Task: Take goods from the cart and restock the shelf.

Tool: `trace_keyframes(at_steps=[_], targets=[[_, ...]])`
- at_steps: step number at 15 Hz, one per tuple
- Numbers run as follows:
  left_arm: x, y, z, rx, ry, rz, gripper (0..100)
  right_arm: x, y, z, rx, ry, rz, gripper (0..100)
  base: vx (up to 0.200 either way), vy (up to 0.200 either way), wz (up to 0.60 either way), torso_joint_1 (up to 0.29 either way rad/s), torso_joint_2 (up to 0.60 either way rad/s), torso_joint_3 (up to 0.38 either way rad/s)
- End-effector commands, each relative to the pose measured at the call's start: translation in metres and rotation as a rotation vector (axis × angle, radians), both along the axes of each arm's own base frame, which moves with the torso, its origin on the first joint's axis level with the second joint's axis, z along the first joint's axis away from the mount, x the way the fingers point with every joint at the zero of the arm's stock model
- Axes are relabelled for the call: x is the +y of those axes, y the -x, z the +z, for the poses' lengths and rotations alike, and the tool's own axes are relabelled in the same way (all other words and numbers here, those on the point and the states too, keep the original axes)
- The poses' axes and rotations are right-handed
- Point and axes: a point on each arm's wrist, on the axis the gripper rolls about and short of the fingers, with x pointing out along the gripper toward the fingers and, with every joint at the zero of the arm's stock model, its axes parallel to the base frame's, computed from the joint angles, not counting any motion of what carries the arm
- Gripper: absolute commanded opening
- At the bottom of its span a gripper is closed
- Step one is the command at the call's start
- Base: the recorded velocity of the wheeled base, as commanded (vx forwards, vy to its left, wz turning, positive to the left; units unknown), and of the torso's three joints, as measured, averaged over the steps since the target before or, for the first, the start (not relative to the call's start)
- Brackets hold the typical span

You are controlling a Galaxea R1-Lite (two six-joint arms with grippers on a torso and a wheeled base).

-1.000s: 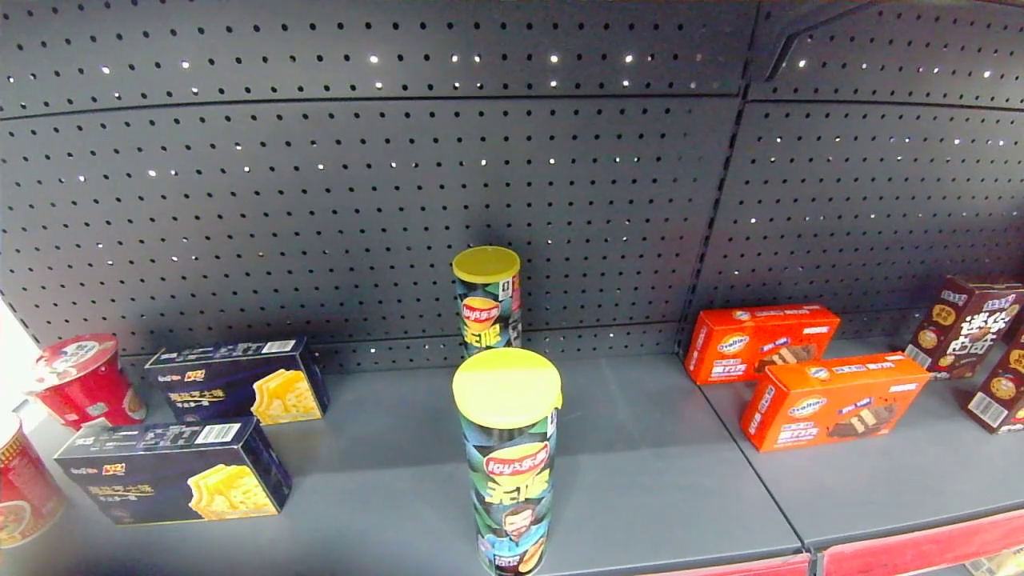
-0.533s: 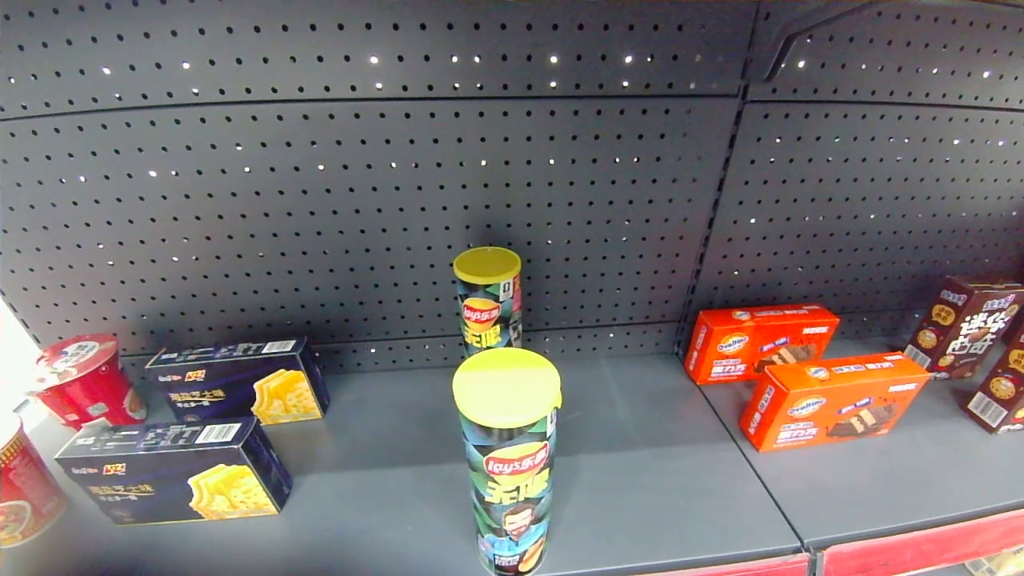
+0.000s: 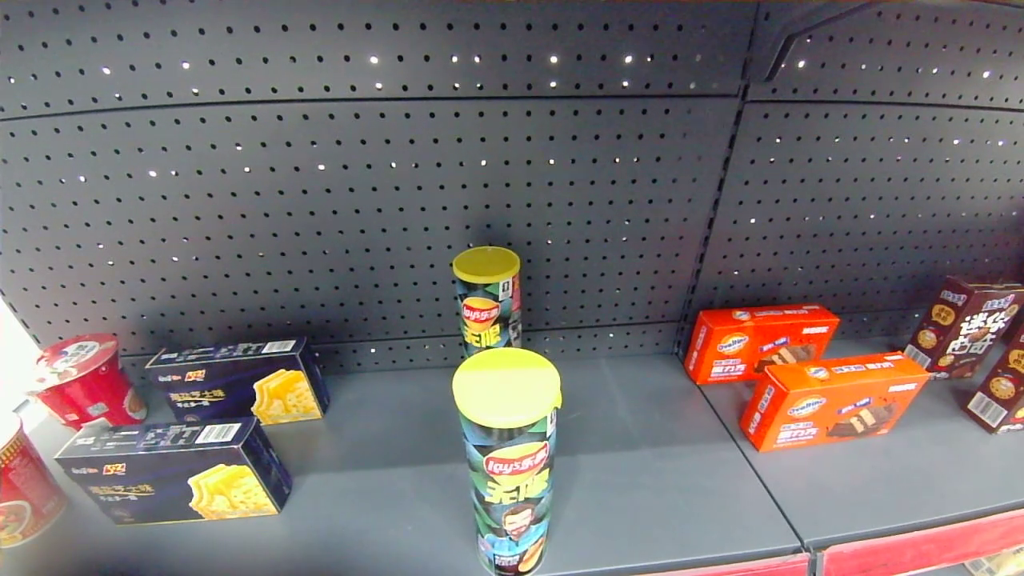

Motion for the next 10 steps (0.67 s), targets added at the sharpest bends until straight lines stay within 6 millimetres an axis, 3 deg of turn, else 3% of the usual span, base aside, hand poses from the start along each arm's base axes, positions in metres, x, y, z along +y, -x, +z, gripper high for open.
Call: trace_keyframes(at_steps=[1,2,5,7,8,9,10], targets=[[0.000,0.000,0.000,0.006,-0.001,0.000,100,0.000,0.014,0.037,-0.148,0.007,-0.058,100,0.000,0.000,0.00,0.000,0.00,0.000],[0.000,0.000,0.000,0.006,-0.001,0.000,100,-0.001,0.011,0.078,-0.112,-0.030,-0.011,100,0.000,0.000,0.00,0.000,0.00,0.000],[0.000,0.000,0.000,0.006,-0.001,-0.001,100,-0.004,0.020,0.092,-0.052,0.000,0.108,100,0.000,0.000,0.00,0.000,0.00,0.000],[0.000,0.000,0.000,0.006,-0.001,0.000,100,-0.004,0.024,0.109,-0.071,-0.008,0.326,100,0.000,0.000,0.00,0.000,0.00,0.000],[0.000,0.000,0.000,0.006,-0.001,0.000,100,-0.003,0.017,0.123,-0.031,-0.009,0.407,100,0.000,0.000,0.00,0.000,0.00,0.000],[0.000,0.000,0.000,0.006,-0.001,0.000,100,0.001,-0.004,0.149,0.037,0.008,0.473,100,0.000,0.000,0.00,0.000,0.00,0.000],[0.000,0.000,0.000,0.006,-0.001,0.000,100,0.005,-0.026,0.163,0.086,0.033,0.475,100,0.000,0.000,0.00,0.000,0.00,0.000]])
